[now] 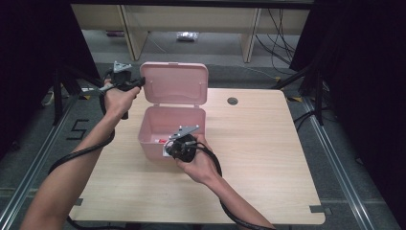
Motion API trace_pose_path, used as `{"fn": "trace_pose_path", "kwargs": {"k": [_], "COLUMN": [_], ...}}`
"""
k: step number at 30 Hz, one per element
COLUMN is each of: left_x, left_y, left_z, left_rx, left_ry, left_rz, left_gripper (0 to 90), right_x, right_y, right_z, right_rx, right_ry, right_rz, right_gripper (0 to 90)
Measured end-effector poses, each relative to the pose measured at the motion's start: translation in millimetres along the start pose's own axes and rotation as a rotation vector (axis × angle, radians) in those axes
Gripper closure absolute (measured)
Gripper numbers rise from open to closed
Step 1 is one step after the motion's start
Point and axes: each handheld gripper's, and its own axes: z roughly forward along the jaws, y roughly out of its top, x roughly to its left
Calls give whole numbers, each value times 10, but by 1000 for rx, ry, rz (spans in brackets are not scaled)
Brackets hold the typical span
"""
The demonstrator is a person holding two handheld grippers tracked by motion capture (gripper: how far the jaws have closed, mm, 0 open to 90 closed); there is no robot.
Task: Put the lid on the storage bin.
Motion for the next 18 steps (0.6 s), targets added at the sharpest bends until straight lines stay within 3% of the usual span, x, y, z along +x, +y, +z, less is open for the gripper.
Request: {"fn": "trace_pose_path", "kwargs": {"k": [18], "left_x": [-32], "left_y": [-65], "left_z": [-82], "left_rx": [-33], "left_ry": [1], "left_rz": [15], "left_gripper": [881], "right_x": [-4], "right_y": [1], "right_z": [-13], "right_rx": [16], "right_ry": [-1], "right_rz": [-11], "right_gripper": [900]}}
